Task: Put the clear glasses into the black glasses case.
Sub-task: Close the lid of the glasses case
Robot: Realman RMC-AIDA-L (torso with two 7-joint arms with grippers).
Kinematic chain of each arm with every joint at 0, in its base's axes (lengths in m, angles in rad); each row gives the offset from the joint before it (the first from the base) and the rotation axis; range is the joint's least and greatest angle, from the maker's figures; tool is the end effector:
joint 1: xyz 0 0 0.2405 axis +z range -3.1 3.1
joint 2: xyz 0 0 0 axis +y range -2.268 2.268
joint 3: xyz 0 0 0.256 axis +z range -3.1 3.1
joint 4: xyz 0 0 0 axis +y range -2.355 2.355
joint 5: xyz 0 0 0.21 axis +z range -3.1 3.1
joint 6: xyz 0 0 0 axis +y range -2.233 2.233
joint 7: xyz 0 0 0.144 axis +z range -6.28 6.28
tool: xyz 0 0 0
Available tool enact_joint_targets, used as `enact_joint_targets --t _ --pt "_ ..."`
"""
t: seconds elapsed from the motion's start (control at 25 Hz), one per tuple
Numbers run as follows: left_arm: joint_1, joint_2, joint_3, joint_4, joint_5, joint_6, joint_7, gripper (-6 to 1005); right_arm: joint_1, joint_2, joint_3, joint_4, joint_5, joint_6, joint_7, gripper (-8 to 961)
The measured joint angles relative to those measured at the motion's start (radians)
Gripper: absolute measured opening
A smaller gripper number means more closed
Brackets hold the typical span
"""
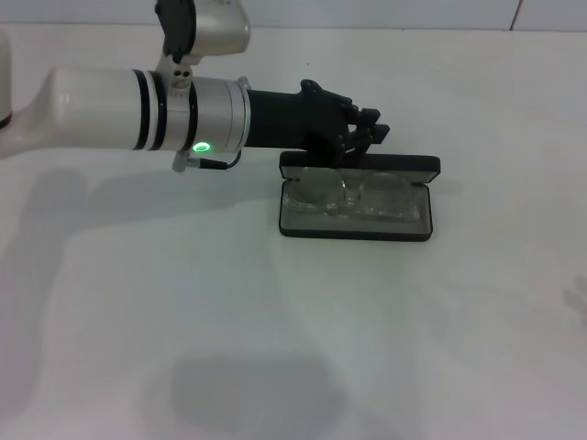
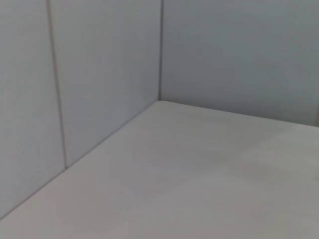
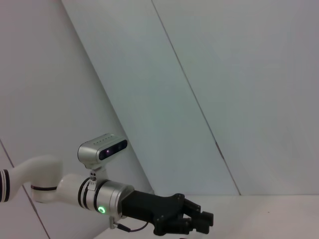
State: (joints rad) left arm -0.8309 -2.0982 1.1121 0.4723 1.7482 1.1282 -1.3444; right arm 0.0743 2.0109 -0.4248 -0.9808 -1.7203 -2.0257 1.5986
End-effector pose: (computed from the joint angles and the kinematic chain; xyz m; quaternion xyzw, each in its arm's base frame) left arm -0.1625 0.3993 -0.0751 -0.9670 -0.1163 -0.1835 0.1327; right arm 0.3277 0.1872 0.1338 -0.8558 0.2933 0.3639 0.2219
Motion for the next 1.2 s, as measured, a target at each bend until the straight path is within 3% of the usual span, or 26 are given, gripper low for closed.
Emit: enact_joint_targets --t 0.24,0.48,1.2 --pt "-0.01 0.001 0.005 -0.035 -0.009 -0.036 0.005 217 0.011 -0.001 0.007 0.021 -0.01 0.008 -0.009 222" --pt "-0.021 -0.001 0.072 -0.049 -0.014 -0.081 -0.002 218 0.016 -0.002 0.008 0.044 -0.012 0.012 -0.022 230" --pt "-0.003 -0.002 0.092 -0.075 -0.013 -0.051 0.003 222 0.041 -0.002 -0.001 0.102 -0.023 0.043 -0.051 257"
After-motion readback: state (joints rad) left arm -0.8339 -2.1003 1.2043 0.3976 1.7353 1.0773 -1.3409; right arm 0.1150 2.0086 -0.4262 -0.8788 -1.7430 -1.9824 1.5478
